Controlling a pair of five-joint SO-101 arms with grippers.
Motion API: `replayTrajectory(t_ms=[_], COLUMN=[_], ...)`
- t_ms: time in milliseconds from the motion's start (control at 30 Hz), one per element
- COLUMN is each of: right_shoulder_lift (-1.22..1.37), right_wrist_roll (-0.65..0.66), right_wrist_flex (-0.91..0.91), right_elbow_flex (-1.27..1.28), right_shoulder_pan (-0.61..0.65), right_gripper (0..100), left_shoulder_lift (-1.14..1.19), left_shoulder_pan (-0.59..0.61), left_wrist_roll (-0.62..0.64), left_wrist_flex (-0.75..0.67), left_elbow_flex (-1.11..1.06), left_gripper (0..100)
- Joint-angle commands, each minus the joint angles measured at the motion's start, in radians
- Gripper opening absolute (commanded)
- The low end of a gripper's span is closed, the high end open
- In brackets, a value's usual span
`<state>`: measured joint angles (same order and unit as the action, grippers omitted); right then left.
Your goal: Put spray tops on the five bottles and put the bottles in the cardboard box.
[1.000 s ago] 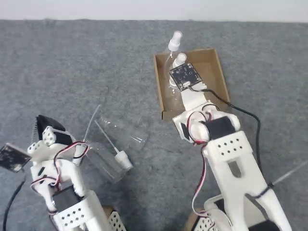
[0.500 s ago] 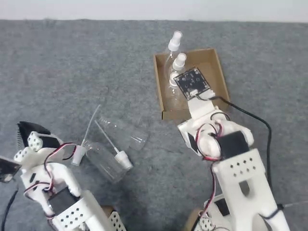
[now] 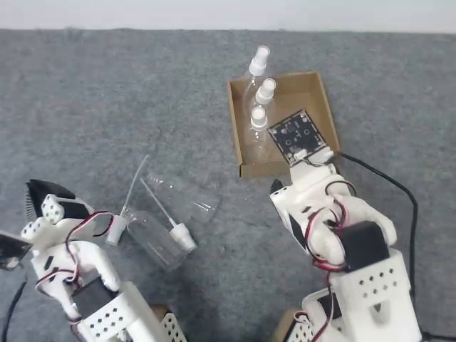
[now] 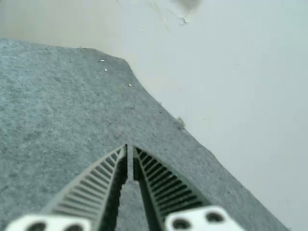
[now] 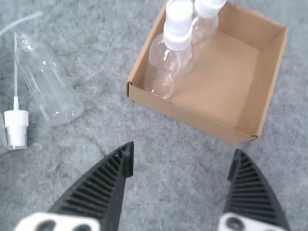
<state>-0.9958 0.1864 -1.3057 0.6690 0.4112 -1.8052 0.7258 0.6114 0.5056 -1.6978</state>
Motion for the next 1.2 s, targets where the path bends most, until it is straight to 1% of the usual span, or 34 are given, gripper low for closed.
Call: replayTrajectory(t_ms=[0, 200, 500, 967, 1167], right_shoulder_lift=[-0.074, -0.151, -0.231, -0.228, -0.226], right_wrist_roll=[0.009, 0.008, 0.011, 0.008, 0.006], right_wrist_flex=[-0.007, -0.021, -0.051, -0.054, -0.038], right_elbow_flex=[-0.015, -0.015, -0.011, -0.014, -0.015], right_shoulder_pan=[0.007, 0.013, 0.159, 0.348, 0.415], right_gripper=[26.3, 26.3, 26.3, 26.4, 26.8], left_shoulder_lift=[-0.018, -0.018, -0.018, -0.018, -0.018], left_shoulder_pan=[0.009, 0.046, 0.048, 0.048, 0.041], left_wrist_roll=[-0.009, -0.009, -0.009, -0.011, -0.124], left_wrist_flex=[-0.037, -0.06, -0.063, -0.064, -0.061], left_elbow_flex=[0.013, 0.013, 0.013, 0.013, 0.013], left_gripper=[1, 1, 1, 1, 1])
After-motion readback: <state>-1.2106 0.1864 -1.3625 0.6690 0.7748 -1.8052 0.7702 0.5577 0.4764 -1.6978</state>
